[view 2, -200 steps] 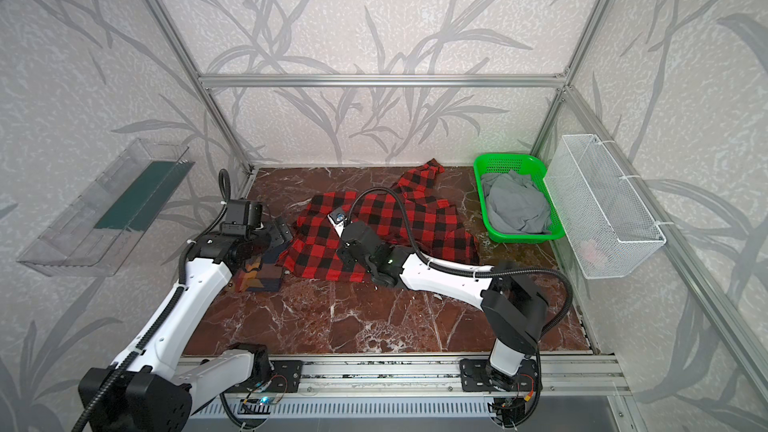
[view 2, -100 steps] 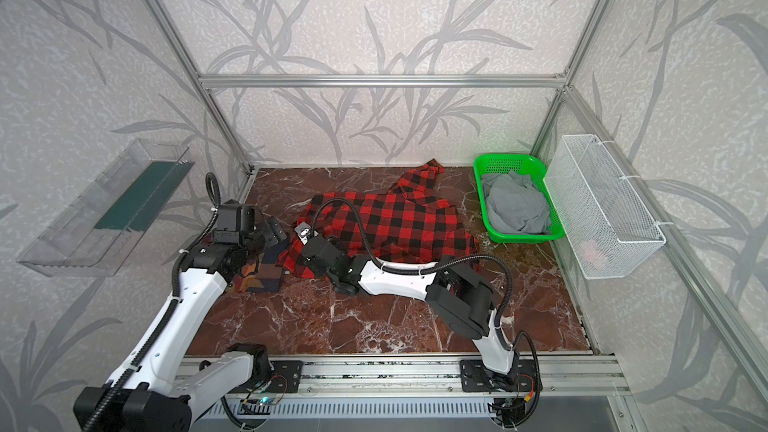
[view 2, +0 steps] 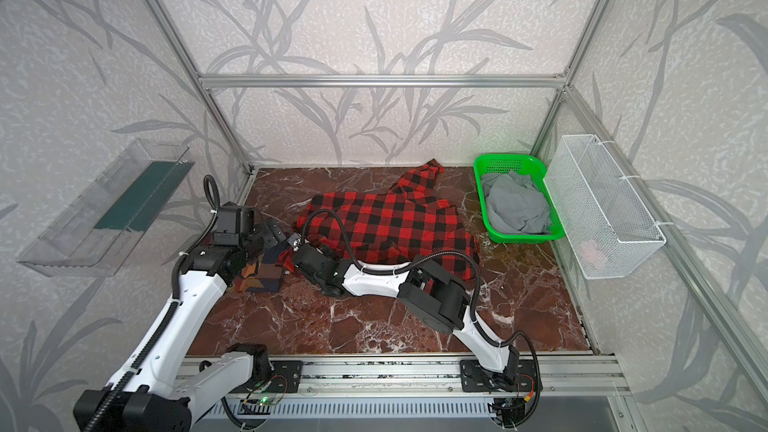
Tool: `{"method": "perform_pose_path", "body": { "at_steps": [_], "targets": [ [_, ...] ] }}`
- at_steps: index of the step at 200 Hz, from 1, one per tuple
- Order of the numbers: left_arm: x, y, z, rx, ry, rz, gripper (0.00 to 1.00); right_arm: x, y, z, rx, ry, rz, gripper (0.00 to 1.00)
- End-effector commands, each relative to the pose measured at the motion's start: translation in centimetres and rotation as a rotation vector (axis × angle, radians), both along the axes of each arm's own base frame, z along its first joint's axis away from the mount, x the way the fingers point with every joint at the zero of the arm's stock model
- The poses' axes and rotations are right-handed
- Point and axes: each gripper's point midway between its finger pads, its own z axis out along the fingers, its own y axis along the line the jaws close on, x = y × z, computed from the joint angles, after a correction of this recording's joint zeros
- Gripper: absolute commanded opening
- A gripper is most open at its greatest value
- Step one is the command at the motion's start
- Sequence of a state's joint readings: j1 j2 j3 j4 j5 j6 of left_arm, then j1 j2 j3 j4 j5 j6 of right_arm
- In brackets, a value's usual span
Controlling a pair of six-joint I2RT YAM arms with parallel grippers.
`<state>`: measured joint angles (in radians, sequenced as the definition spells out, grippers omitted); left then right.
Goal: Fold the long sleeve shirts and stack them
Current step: 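Drag the held shirt corner toward the robot and back with the right gripper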
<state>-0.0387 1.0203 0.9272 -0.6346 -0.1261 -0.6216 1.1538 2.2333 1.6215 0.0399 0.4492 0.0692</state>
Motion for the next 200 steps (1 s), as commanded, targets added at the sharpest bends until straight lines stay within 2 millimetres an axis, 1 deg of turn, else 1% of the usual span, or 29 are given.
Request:
{"method": "perform_pose_path", "body": {
  "at_steps": [1, 7, 28, 43, 53, 63, 81, 99, 125, 175, 188, 200],
  "targets": [
    [-0.3, 0.5, 0.3, 0.009, -0.02, 0.021, 0.94, 1.6, -0.8, 4.0, 0.067, -0.075, -0.041, 0.0],
    [-0.2, 0.5, 0.4, 0.009, -0.022, 0.021, 0.94, 2.0, -1.1, 4.8, 0.077, -0.087, -0.051, 0.0],
    [-0.3, 0.6, 0.5, 0.01, -0.025, 0.028, 0.94, 4.4, -3.1, 7.8, 0.137, -0.11, -0.094, 0.0],
    [-0.4, 0.7, 0.8, 0.011, -0.036, 0.035, 0.94, 5.7, -4.0, 9.4, 0.156, -0.134, -0.113, 0.0],
    [-0.4, 0.8, 0.9, 0.01, -0.043, 0.038, 0.94, 6.5, -4.5, 10.4, 0.168, -0.153, -0.126, 0.0],
    [-0.5, 0.9, 1.1, 0.01, -0.052, 0.042, 0.95, 6.7, -4.4, 11.3, 0.18, -0.172, -0.126, 0.0],
    [-0.6, 1.1, 1.3, 0.014, -0.061, 0.054, 0.95, 7.1, -4.3, 12.3, 0.188, -0.216, -0.133, 0.0],
    [-0.8, 1.4, 1.5, 0.02, -0.069, 0.067, 0.95, 7.6, -4.1, 12.3, 0.193, -0.241, -0.153, 0.0],
    [-0.8, 1.4, 1.5, 0.023, -0.071, 0.068, 0.95, 7.7, -2.6, 10.1, 0.185, -0.209, -0.114, 0.0],
    [-0.8, 1.6, 1.4, 0.027, -0.066, 0.073, 0.95, 4.7, 2.8, 4.5, 0.125, -0.179, 0.015, 0.0],
    [-0.8, 1.7, 1.4, 0.028, -0.065, 0.075, 0.95, 4.3, 3.5, 3.0, 0.112, -0.166, 0.034, 0.0],
    [-0.8, 1.7, 1.3, 0.031, -0.064, 0.078, 0.95, 4.2, 3.7, 2.0, 0.111, -0.148, 0.037, 0.0]
  ]
}}
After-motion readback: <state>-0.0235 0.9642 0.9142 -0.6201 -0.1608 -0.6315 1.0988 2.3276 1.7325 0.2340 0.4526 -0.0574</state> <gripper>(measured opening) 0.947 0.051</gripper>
